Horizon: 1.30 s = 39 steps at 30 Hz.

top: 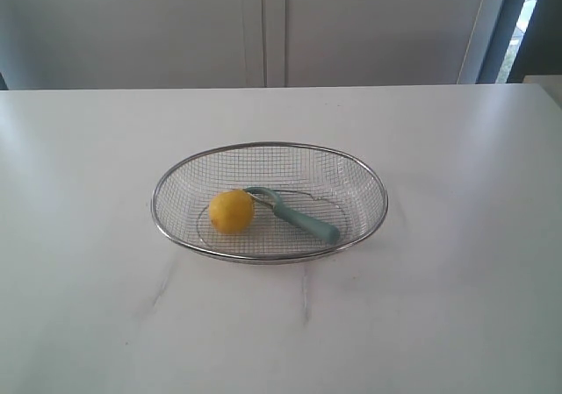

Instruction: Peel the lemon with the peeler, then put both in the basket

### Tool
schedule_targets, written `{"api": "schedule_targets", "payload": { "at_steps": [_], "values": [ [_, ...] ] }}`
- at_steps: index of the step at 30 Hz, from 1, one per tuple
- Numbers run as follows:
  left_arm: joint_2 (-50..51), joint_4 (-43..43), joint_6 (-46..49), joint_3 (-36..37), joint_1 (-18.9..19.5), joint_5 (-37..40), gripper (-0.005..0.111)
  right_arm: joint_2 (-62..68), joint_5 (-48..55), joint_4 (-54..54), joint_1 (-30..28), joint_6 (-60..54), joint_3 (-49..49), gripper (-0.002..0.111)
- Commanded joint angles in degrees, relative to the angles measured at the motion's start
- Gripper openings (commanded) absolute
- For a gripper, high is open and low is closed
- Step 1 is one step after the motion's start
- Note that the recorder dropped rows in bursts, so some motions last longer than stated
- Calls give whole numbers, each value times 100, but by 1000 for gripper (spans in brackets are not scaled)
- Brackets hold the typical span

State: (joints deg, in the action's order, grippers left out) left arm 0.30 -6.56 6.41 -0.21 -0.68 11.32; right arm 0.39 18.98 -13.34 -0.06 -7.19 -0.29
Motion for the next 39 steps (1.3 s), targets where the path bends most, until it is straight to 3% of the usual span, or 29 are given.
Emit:
{"api": "schedule_targets", "payload": {
  "at_steps": [1,9,39],
  "values": [
    [-30,-34,-16,21,-2,-19,0,-39,-60,4,-54,-11,29,0],
    [-30,-34,-16,21,-2,-19,0,-39,-60,4,313,54,29,0],
    [-30,-34,-16,21,-2,-19,0,-39,-60,4,313,54,29,0]
  ]
}}
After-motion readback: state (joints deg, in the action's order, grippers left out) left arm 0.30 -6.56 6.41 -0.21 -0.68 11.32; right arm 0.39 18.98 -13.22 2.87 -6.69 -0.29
